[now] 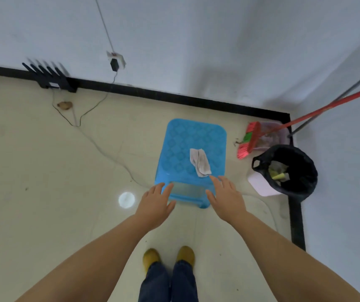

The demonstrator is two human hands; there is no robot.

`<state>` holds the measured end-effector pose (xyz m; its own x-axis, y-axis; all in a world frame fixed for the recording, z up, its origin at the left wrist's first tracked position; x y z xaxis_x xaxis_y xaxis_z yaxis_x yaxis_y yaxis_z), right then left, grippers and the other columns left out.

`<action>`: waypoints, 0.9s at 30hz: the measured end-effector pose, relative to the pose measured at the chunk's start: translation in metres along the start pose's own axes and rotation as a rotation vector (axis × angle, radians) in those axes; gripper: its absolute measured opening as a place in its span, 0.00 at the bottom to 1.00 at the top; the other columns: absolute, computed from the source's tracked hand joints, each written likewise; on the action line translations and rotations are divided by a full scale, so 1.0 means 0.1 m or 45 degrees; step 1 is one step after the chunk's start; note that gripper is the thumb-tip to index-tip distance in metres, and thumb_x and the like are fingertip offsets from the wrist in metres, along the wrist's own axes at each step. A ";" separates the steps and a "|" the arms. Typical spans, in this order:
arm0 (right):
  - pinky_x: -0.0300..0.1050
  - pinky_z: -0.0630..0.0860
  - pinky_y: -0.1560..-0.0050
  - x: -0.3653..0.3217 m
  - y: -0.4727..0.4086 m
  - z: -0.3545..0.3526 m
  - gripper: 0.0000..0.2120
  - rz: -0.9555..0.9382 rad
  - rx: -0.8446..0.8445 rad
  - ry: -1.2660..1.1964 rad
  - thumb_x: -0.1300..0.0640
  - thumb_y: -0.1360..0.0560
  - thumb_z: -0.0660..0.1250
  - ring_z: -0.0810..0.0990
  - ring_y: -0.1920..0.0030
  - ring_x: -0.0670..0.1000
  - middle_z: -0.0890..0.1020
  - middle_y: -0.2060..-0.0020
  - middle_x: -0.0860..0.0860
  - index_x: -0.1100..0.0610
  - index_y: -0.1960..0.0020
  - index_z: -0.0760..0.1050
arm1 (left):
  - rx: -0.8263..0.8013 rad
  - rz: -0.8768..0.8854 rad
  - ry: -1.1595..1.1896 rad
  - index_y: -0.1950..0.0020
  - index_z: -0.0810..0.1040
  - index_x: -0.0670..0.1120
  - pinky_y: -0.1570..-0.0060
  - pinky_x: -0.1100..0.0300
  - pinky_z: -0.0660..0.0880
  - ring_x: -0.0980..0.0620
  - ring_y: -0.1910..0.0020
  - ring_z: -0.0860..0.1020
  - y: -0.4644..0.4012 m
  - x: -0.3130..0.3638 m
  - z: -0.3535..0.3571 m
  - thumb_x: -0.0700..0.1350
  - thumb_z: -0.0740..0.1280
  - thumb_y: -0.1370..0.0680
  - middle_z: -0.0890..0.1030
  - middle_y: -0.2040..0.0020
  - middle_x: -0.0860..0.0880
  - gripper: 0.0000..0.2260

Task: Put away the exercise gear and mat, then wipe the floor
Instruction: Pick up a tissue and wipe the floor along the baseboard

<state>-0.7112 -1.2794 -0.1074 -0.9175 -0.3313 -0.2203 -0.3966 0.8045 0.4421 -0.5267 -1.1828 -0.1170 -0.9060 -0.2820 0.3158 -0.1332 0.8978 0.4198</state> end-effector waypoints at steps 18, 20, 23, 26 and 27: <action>0.56 0.72 0.48 0.02 -1.97 1.03 0.20 0.054 0.578 0.095 0.47 0.26 0.60 0.74 0.42 0.62 0.75 0.37 0.57 0.49 0.36 0.74 | 0.248 0.166 -0.364 0.24 0.55 0.47 0.31 0.36 0.54 0.44 0.25 0.56 -1.79 -0.61 1.22 0.55 0.52 0.22 0.61 0.25 0.41 0.27; 0.56 0.72 0.50 0.03 -2.02 0.90 0.17 0.044 0.509 0.054 0.55 0.24 0.62 0.72 0.43 0.63 0.74 0.39 0.58 0.53 0.36 0.74 | 0.144 0.157 -0.409 0.22 0.49 0.48 0.30 0.36 0.51 0.43 0.23 0.51 -1.76 -0.58 1.14 0.55 0.52 0.22 0.54 0.23 0.41 0.30; 0.52 0.69 0.51 0.08 -2.15 0.69 0.14 0.032 0.298 0.014 0.62 0.21 0.57 0.71 0.45 0.63 0.71 0.41 0.60 0.58 0.36 0.70 | -0.097 0.149 -0.353 0.22 0.40 0.50 0.27 0.39 0.42 0.47 0.23 0.38 -1.74 -0.54 1.00 0.58 0.52 0.19 0.38 0.22 0.45 0.31; 0.50 0.67 0.55 0.02 -2.17 0.43 0.12 0.051 0.134 -0.120 0.61 0.20 0.56 0.73 0.46 0.65 0.73 0.44 0.64 0.62 0.39 0.70 | -0.281 0.152 -0.193 0.22 0.47 0.49 0.26 0.45 0.47 0.47 0.23 0.43 -1.66 -0.54 0.63 0.57 0.50 0.18 0.41 0.22 0.45 0.28; 0.50 0.66 0.56 -0.04 -2.13 0.36 0.11 0.037 0.118 -0.125 0.61 0.20 0.56 0.74 0.47 0.65 0.74 0.45 0.65 0.62 0.40 0.70 | -0.289 0.145 -0.159 0.22 0.50 0.49 0.26 0.47 0.49 0.47 0.23 0.47 -1.60 -0.57 0.49 0.57 0.51 0.18 0.43 0.22 0.44 0.27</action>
<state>-0.6219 -1.4318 -0.2322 -0.9191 -0.2612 -0.2949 -0.3616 0.8565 0.3683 -0.4731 -1.2941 -0.2440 -0.9544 -0.1270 0.2702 0.0531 0.8185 0.5720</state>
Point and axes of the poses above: each hand's wrist, its own y-axis away from the middle knuckle, its own z-axis out of the palm, x = y × z, the point moved 4 cm from there along -y, towards the middle knuckle
